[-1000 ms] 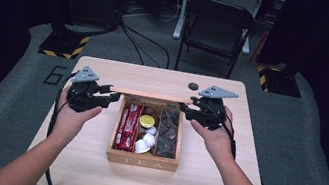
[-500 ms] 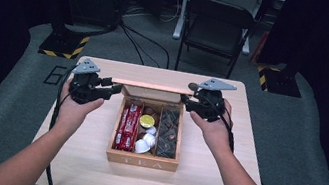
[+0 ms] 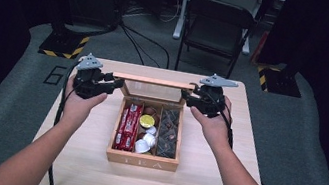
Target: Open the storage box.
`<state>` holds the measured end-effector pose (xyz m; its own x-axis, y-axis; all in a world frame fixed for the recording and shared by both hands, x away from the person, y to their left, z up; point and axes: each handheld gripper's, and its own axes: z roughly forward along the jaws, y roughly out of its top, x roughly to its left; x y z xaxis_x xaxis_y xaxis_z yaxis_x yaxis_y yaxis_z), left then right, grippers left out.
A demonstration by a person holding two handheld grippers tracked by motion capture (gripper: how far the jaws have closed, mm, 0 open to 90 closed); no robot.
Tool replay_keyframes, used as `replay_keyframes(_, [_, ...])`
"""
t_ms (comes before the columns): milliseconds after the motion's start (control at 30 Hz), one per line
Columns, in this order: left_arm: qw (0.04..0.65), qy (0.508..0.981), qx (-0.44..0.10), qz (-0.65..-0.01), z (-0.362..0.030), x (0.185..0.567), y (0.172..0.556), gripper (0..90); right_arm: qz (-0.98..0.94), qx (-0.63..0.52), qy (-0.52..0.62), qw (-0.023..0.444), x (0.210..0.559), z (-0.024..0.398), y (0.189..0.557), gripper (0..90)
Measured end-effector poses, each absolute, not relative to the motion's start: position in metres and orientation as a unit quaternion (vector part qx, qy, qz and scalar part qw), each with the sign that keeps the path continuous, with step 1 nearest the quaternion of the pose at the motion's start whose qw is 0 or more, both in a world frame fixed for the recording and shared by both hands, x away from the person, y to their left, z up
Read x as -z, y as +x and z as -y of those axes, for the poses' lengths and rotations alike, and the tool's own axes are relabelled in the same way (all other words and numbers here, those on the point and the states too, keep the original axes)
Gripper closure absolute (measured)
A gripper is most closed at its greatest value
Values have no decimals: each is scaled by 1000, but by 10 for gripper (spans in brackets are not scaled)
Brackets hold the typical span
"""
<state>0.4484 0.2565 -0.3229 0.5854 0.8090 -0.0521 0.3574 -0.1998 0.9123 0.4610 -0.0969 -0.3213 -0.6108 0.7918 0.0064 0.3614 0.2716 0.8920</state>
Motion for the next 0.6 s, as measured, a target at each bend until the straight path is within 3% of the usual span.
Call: replay_keyframes(600, [498,735,-229,-399,-257,316,470,601,-767,-459,390,220,340,93,489,499])
